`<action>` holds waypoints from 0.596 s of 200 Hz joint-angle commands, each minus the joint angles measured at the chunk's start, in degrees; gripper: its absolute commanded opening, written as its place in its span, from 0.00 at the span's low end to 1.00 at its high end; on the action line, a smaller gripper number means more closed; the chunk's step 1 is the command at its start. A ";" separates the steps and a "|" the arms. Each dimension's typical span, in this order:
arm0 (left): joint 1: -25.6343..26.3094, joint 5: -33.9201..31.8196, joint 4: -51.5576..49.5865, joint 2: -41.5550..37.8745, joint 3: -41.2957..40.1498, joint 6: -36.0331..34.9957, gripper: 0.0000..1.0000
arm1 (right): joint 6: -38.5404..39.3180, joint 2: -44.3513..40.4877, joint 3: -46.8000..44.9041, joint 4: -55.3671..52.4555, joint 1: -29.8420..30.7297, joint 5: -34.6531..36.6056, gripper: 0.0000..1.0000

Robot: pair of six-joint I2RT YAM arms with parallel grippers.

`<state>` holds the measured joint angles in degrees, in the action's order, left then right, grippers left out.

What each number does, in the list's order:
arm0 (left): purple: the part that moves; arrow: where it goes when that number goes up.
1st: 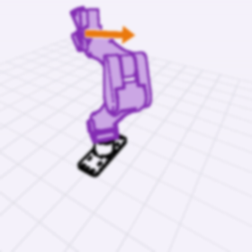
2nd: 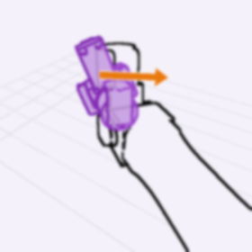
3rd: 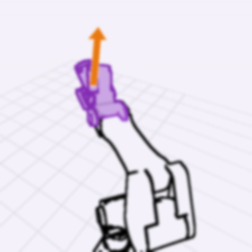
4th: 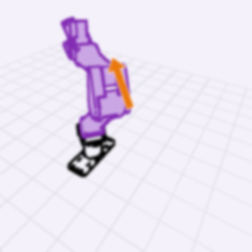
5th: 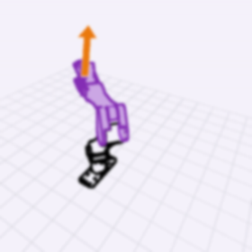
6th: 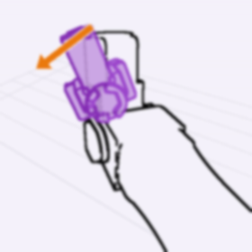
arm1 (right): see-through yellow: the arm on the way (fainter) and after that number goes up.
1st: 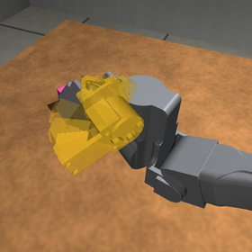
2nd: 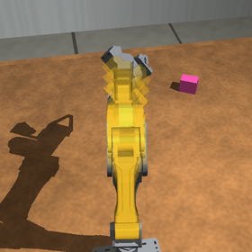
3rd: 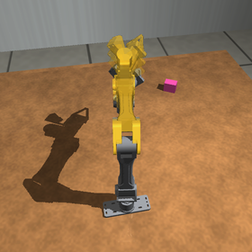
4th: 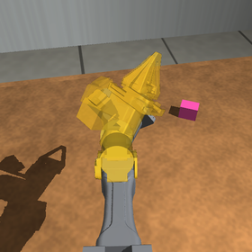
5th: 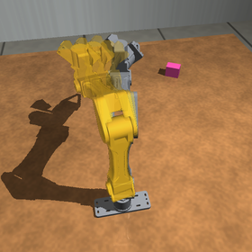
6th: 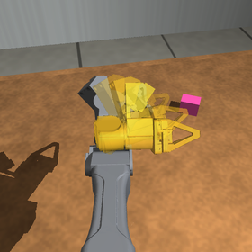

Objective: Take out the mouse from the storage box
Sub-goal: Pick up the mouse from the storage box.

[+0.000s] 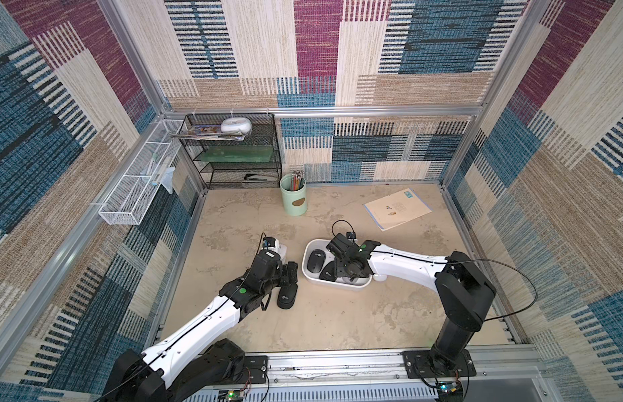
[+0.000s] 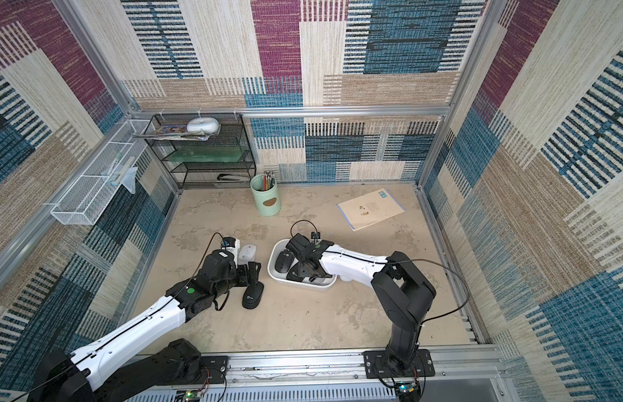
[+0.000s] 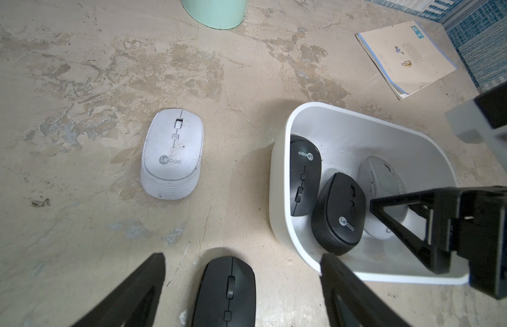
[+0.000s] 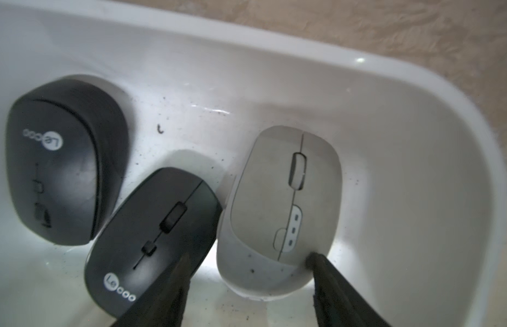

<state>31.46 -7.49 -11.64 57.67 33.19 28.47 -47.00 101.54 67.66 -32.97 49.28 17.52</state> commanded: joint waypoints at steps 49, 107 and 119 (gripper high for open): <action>-0.22 0.58 0.10 -0.64 -0.10 -0.24 0.90 | -4.55 -1.16 2.19 -6.08 0.14 7.18 0.82; -0.26 1.16 -0.16 -1.96 -0.52 0.07 0.90 | -8.66 4.51 6.10 -5.23 -0.19 5.17 0.89; -0.26 1.20 -0.29 -2.25 -0.62 0.09 0.90 | -9.56 6.57 7.58 -6.84 -0.49 5.40 0.89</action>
<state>31.27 -7.05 -11.60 56.05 32.77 28.49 -54.04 105.43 72.97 -37.36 49.12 22.46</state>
